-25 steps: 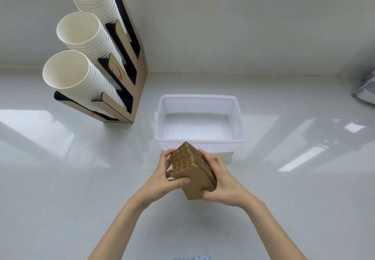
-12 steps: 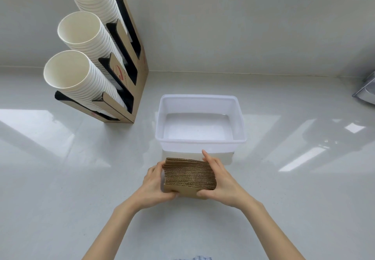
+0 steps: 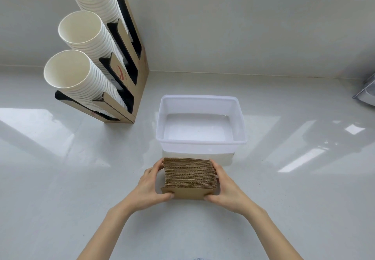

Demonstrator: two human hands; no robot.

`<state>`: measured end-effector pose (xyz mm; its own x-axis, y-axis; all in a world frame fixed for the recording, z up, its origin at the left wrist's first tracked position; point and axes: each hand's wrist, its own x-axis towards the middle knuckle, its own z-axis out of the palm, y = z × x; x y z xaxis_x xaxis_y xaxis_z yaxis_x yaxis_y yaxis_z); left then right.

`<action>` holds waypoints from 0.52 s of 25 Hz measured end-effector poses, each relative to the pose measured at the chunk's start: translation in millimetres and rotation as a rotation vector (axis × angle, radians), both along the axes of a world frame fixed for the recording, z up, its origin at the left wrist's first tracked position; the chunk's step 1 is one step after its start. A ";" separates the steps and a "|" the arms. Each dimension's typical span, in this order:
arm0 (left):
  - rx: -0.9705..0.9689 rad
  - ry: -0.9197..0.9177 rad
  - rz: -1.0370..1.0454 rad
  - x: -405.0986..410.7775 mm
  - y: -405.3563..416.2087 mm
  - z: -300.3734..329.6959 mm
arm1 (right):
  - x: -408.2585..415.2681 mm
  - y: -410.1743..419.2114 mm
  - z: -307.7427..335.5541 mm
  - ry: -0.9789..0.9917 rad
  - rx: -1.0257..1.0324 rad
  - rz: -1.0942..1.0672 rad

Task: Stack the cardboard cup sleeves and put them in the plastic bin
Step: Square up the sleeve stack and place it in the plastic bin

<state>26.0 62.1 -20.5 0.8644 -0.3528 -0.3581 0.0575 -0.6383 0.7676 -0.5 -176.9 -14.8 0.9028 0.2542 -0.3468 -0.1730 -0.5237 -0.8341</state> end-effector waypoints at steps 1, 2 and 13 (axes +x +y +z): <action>0.009 -0.026 0.007 -0.9 -1.6 -0.8 | 0.1 0.2 -0.3 -0.017 -0.010 -0.007; 0.016 -0.048 0.010 -2.0 -4.3 -1.8 | -0.1 0.9 0.0 -0.027 -0.017 -0.017; 0.124 -0.085 0.003 -3.7 -25.1 -14.3 | -0.5 -2.9 -8.5 -0.103 -0.122 -0.030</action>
<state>22.3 37.0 -34.8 0.8943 -0.3082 -0.3244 -0.0025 -0.7284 0.6852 -1.0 -179.8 -23.3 0.9418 0.1884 -0.2785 -0.1067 -0.6182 -0.7788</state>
